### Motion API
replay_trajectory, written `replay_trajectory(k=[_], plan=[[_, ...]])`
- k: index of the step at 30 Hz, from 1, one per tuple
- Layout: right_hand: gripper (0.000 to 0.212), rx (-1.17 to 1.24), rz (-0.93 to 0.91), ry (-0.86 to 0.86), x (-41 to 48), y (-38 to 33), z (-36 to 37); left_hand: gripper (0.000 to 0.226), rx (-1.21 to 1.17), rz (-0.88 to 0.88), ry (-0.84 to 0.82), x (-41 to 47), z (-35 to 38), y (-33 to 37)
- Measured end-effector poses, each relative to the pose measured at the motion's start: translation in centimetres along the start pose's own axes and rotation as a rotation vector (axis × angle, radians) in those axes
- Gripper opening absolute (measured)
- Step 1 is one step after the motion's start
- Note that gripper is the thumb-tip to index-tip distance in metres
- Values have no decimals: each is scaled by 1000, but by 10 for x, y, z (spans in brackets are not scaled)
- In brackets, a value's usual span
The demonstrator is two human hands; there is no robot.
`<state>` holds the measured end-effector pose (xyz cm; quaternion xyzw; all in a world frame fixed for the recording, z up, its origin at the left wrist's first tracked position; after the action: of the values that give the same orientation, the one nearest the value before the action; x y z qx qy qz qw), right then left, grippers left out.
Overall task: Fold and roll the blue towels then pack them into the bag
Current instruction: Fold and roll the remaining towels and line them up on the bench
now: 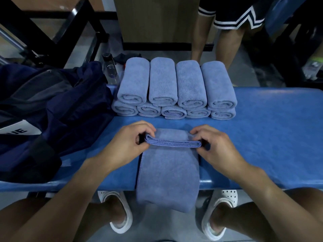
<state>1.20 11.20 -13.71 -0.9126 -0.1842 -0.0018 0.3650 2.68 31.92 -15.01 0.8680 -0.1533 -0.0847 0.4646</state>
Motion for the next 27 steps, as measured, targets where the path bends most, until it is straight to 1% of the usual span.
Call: replay_trajectory(k=[3, 7, 10, 14, 17, 19, 21, 23, 24, 25, 26, 27], plan=[[19, -72, -24, -53, -4, -1, 5, 30, 56, 10, 13, -3, -1, 1], [11, -76, -36, -107, -7, -4, 10, 28, 125, 64, 3, -5, 0, 9], [22, -117, 0, -122, -11, -3, 9, 24, 192, 102, -31, -6, 3, 9], [20, -200, 14, -132, -11, 0, 9, 20, 212, 100, -47, -6, 4, 1], [29, -226, 9, -139, -11, 3, 9, 17, 233, 105, -58, -7, 6, 1], [39, -225, 39, -123, -10, 7, 8, 16, 217, 64, -49, -5, 6, -2], [45, -220, 76, -113, -9, 12, 7, 19, 192, 11, -19, -2, 5, -7], [36, -195, 101, -92, -9, 16, 7, 20, 200, 1, 3, 0, 4, -10], [29, -165, 118, -80, -8, 19, 7, 17, 219, 15, 6, 1, 4, -9], [27, -126, 146, -67, -8, 22, 6, 14, 244, 27, -1, 2, 4, -8], [29, -84, 178, -55, -7, 25, 5, 17, 270, 29, -12, 3, 5, -7], [31, -48, 214, -57, -7, 28, 4, 29, 297, 18, -30, 3, 6, -6]])
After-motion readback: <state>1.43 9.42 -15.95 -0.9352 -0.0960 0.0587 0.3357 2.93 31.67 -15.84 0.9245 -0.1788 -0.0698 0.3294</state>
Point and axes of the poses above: each hand's wrist, its own x-axis towards the middle knuckle, its own z-axis out of the palm, y = z × x, the point moved 10 cm from there along x, towards the middle knuckle, and after that the axes turned 1 degree about -y, right-handed, at the moved point
